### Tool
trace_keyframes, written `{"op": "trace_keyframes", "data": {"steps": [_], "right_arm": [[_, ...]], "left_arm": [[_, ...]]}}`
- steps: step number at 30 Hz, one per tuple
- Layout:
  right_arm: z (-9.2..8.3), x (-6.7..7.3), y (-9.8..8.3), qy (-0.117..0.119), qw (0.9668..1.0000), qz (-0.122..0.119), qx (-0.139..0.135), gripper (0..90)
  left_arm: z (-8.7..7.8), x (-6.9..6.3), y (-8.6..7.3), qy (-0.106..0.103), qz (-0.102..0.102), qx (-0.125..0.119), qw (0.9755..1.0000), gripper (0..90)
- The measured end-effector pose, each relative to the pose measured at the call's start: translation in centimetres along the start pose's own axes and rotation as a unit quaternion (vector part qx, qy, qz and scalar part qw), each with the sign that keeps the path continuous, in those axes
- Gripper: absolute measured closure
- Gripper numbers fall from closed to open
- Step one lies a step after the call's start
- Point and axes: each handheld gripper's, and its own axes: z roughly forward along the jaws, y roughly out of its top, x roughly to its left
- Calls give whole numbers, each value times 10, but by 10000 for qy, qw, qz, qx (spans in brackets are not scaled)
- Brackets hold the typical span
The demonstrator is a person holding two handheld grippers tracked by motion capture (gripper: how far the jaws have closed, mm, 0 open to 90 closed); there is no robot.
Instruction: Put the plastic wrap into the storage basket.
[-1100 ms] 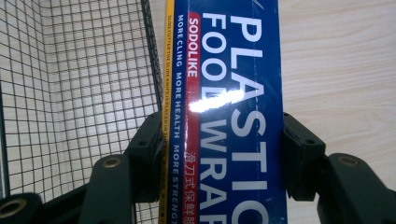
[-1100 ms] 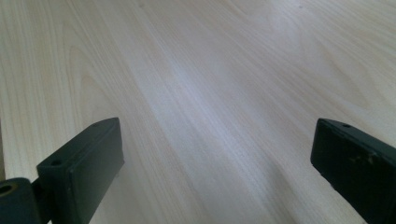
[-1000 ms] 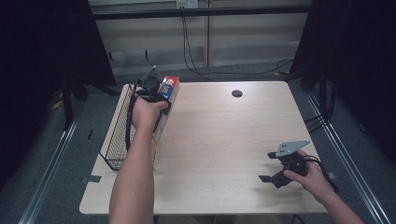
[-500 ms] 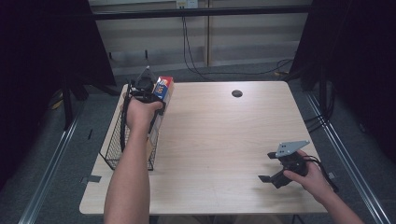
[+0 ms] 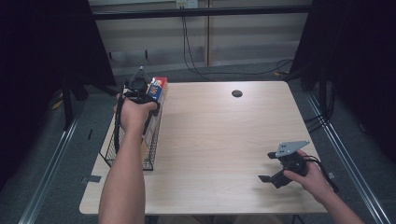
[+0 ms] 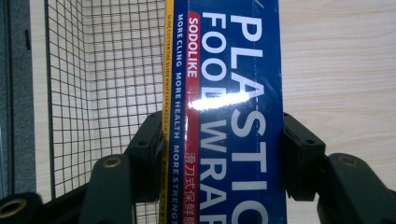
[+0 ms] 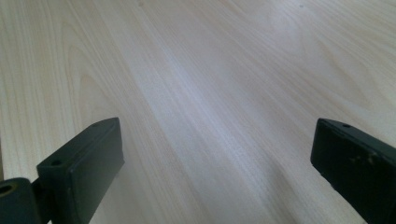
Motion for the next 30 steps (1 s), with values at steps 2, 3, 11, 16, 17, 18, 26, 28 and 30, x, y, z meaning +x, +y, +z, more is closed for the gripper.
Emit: {"op": "trace_keyframes", "data": {"steps": [2,3,11,16,17,18,26,28,30], "right_arm": [[0,0,0,-2,10000,11,0,22],[0,0,0,-4,10000,5,-1,22],[0,0,0,-7,10000,6,4,22],[1,0,0,-2,10000,0,11,22],[1,0,0,30,10000,0,18,22],[1,0,0,5,10000,-5,21,22],[2,0,0,-3,10000,2,27,22],[2,0,0,6,10000,-1,31,22],[2,0,0,10,10000,-21,31,22]], "left_arm": [[0,1,0,-16,-2,1,10000,430],[0,2,-1,-5,-38,-14,10000,430],[0,13,-5,57,-133,-10,9999,430],[0,20,-7,66,-234,-21,9997,429],[1,23,-8,92,-279,-37,9996,429],[1,23,-8,92,-279,-37,9996,430],[5,32,-10,143,-385,-18,9992,429],[7,34,-10,159,-387,-13,9991,429],[8,36,-10,193,-429,-36,9989,429]]}}
